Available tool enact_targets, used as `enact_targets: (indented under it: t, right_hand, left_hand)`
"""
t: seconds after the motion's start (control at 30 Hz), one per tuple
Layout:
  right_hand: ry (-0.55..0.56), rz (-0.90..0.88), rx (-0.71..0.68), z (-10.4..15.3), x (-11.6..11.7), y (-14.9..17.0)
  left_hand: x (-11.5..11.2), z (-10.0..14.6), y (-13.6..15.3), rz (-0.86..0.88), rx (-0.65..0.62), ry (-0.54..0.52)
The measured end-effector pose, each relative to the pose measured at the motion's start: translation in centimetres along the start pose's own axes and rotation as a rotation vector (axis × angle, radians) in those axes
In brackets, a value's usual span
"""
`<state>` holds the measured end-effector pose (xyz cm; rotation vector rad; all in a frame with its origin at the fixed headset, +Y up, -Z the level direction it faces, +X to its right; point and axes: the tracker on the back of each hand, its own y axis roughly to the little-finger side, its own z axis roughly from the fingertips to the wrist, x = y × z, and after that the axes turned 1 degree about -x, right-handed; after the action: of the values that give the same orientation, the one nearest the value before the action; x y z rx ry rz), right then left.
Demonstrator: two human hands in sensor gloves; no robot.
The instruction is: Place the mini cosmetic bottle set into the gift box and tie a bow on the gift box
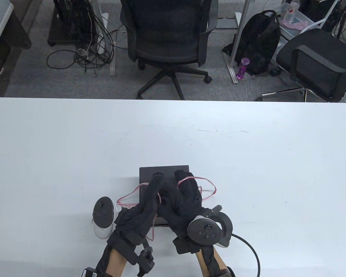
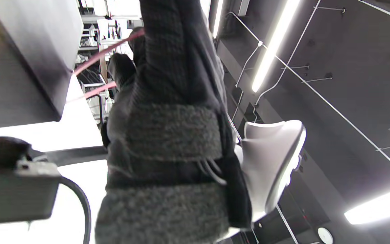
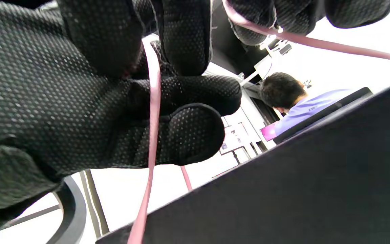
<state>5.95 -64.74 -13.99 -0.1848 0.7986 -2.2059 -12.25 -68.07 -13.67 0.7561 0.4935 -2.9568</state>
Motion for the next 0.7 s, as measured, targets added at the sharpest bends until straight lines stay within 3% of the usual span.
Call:
enact_targets:
  t: [0.23,0.33,0.43,0.57,0.7]
  right_hand:
    - [0.037,0.011,0.007,0.0,-0.1,0.1]
    - [0.037,-0.070,0.015,-0.1,-0.7,0.7]
    - [0.016,-0.157,0.020,-0.2,-1.3,1.5]
    - [-0.059,-0.376,-0.011,-0.3,-2.1,2.5]
    - [-0.084,-0.581,-0.064,-0.4,-2.4,3.0]
  left_hand:
    - [-0.4,-0.1,-0.1,-0.036,0.015,0.022]
    - [0.5,0.2,-0.6,-0.032,-0.004,-0.010]
    - [1.9,0.7,-1.7,-0.076,-0.073,-0.110]
    - [3.6,1.4,-2.9,-0.315,-0.073,-0.159]
    - [4.1,1.4,-3.2,-0.539,-0.003,-0.069]
